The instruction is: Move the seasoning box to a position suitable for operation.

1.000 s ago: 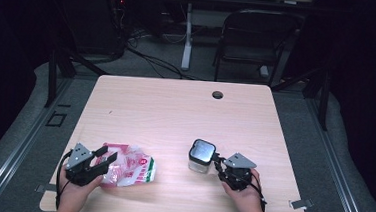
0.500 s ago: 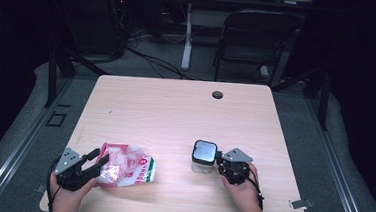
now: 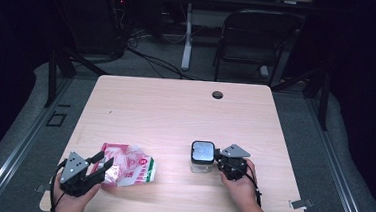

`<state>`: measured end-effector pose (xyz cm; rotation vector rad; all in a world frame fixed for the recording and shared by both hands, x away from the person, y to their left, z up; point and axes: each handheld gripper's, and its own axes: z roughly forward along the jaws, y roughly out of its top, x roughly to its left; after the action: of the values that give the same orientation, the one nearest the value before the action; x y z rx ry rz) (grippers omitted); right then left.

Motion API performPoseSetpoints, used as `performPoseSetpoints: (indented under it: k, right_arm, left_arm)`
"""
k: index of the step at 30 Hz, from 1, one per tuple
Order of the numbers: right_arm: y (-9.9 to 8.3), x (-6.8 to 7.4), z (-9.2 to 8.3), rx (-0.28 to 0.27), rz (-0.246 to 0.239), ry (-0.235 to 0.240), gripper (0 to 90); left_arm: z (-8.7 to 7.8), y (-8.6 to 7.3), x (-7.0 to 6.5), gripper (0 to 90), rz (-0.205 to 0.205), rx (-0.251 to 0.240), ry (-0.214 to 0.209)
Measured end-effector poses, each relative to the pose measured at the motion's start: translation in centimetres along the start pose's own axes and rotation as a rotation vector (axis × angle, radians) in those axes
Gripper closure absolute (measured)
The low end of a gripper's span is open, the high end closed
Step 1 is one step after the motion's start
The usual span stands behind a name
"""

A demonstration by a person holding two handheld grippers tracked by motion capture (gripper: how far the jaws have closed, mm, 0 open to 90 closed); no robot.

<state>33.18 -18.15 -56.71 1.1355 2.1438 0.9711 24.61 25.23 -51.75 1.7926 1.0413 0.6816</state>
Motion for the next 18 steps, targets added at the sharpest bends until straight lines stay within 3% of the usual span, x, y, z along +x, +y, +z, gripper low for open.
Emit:
performPoseSetpoints:
  k: [10, 18]
  right_arm:
    - [0.2, 1.1, -0.2, -0.003, -0.030, 0.016, 79.8]
    - [0.2, 2.1, -0.4, 0.013, -0.056, 0.044, 79.9]
  left_arm:
    - [1.9, 3.0, -3.5, 62.6, 0.011, -0.024, -0.104]
    - [5.4, 6.1, -7.2, 68.9, 0.065, 0.000, -0.202]
